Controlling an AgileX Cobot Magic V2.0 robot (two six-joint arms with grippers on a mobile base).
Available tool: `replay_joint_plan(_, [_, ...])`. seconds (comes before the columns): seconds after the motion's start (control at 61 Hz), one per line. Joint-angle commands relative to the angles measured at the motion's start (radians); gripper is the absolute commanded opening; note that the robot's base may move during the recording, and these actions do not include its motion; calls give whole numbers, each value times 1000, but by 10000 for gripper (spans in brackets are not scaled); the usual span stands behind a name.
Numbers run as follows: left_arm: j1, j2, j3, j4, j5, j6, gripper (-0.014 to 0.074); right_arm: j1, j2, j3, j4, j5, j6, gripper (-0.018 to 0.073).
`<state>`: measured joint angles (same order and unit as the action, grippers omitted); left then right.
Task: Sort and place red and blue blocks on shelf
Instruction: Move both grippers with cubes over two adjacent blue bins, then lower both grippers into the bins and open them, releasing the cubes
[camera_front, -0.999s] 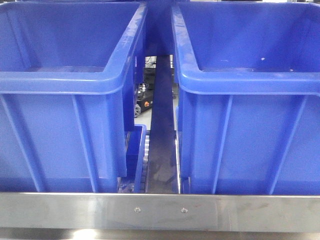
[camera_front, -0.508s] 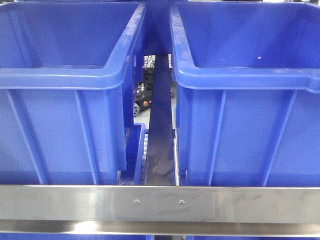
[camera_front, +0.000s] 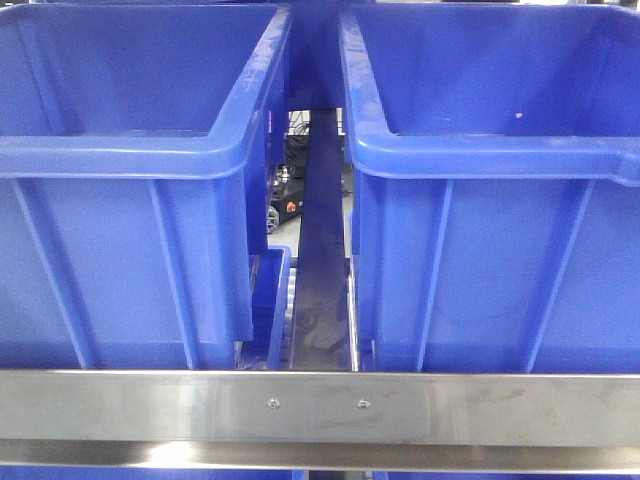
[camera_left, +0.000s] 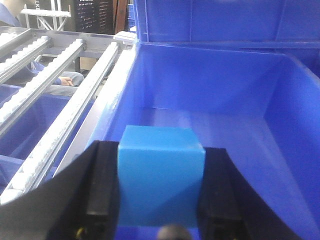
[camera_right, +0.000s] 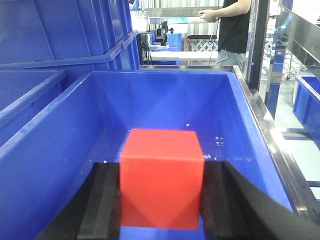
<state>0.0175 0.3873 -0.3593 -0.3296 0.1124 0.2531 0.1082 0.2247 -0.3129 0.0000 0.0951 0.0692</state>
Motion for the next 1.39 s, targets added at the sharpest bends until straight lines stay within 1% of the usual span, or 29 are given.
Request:
replay_joint_plan(0.0, [1,3,-28,-4,-89,-4,135,-6,10,-29,-8,-84,-8,57])
replay_joint_plan(0.508, [1,3,-28,-7,-89,-4,135,-6,10,-29,-8,-86,-8,57])
replay_joint_plan(0.737, [1,3,-28,-7,-80,-4,135,-6,10,-29,-6,-6,-8,57])
replay_joint_plan(0.885, [-10,5,-40,-3,-61,-4,135,-5,11,-37,-6,0,-8,57])
replay_joint_plan(0.917, [-19,7,-49,-1,-61,-4,135,-5,12,-43,-6,0,-8,57])
replay_joint_plan(0.95, [-30,14,-62,-1,-55,13,135,-5,19,-53,-6,4,-8,57])
replay_joint_plan(1.032, [-75,49,-109,-1,-31,99,135,-4,56,-81,-8,17,-8,57])
replay_joint_plan(1.065, [-91,66,-125,-1,-19,118,135,-4,80,-90,-8,14,-8,57])
replay_joint_plan(1.13, [-132,110,-158,-3,-4,123,135,-4,137,-109,-8,1,-8,57])
replay_joint_plan(1.196, [-179,166,-185,-5,-20,123,135,-4,198,-131,-8,-32,-8,57])
replay_joint_plan(1.294, [-243,272,-220,-5,-92,123,134,-4,320,-183,-8,-78,-8,57])
replay_joint_plan(1.376, [-273,361,-238,-5,-143,123,135,-4,418,-226,-8,-102,-8,57])
